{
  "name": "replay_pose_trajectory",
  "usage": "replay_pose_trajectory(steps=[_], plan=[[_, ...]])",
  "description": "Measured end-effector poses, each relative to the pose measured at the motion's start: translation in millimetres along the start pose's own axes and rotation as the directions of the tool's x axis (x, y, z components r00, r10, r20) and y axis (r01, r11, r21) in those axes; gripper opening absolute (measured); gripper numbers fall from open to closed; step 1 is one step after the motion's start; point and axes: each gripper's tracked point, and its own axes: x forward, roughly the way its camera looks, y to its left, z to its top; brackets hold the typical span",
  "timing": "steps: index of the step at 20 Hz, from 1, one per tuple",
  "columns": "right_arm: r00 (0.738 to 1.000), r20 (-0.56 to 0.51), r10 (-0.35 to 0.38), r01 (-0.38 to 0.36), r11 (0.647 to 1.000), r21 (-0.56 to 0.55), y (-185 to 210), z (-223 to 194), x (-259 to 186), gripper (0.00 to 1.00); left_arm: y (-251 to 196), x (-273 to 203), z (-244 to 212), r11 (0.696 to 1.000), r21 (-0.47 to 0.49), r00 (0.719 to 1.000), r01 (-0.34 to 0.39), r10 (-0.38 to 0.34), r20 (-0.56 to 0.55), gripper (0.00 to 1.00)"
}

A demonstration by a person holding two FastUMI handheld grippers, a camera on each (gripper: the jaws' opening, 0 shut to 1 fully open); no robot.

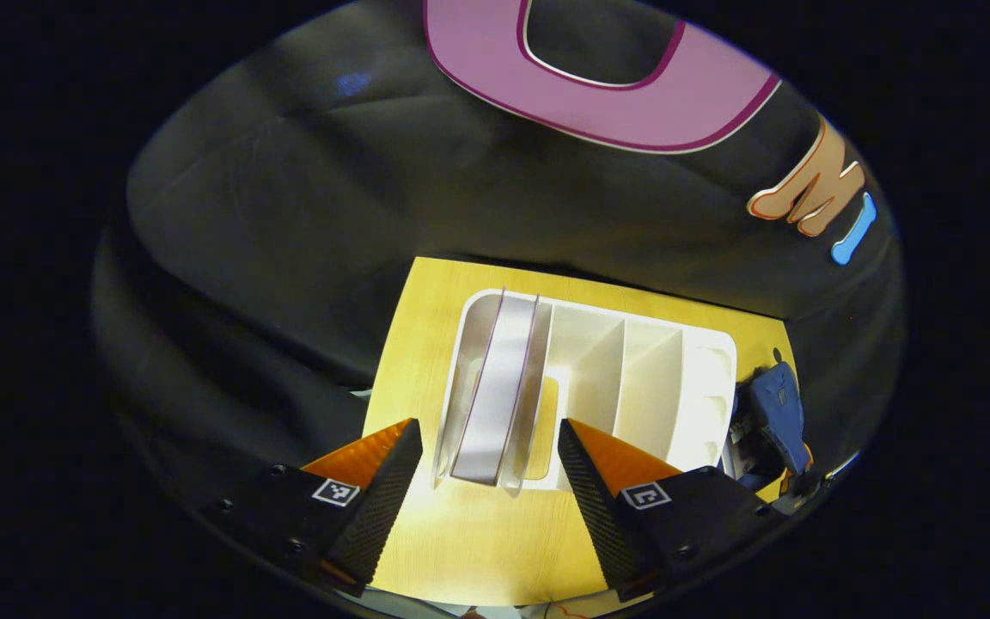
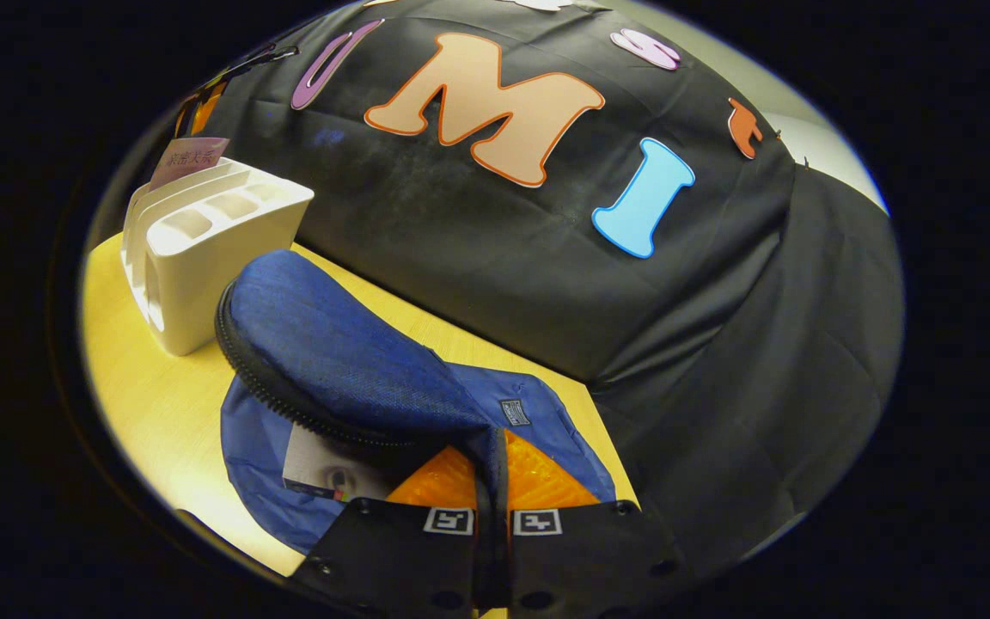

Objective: Open the schoolbag, grab two books from the bookshelf and put them into the schoolbag.

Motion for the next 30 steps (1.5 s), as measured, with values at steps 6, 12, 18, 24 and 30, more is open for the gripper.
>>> replay_pose_trajectory(steps=[6, 12, 18, 24, 30], plan=[[1.000, -0.021, -0.015, 0.015, 1.000, -0.007, 2, 0, -3, 0.02, 7, 37, -5, 0.999, 0.053, 0.994, -0.007, 0.013, -0.108, 0.82], [0.999, -0.030, -0.019, 0.018, 0.999, -0.029, 6, -2, -6, 0.02, 1, 66, -14, 0.989, 0.145, 0.980, -0.014, 0.042, -0.194, 0.70], [0.999, -0.034, -0.025, 0.024, 0.999, -0.038, 6, -2, -9, 0.02, 10, 86, -19, 0.985, 0.169, 0.965, -0.027, 0.070, -0.253, 0.42], [0.999, -0.034, -0.023, 0.021, 0.999, -0.047, 11, -3, -8, 0.02, 4, 81, -33, 0.984, 0.175, 0.951, -0.034, 0.086, -0.296, 0.37], [1.000, -0.027, -0.013, 0.012, 0.999, -0.048, 13, -4, -4, 0.02, 6, 49, -41, 0.988, 0.118, 0.938, -0.100, 0.133, -0.320, 0.36]])
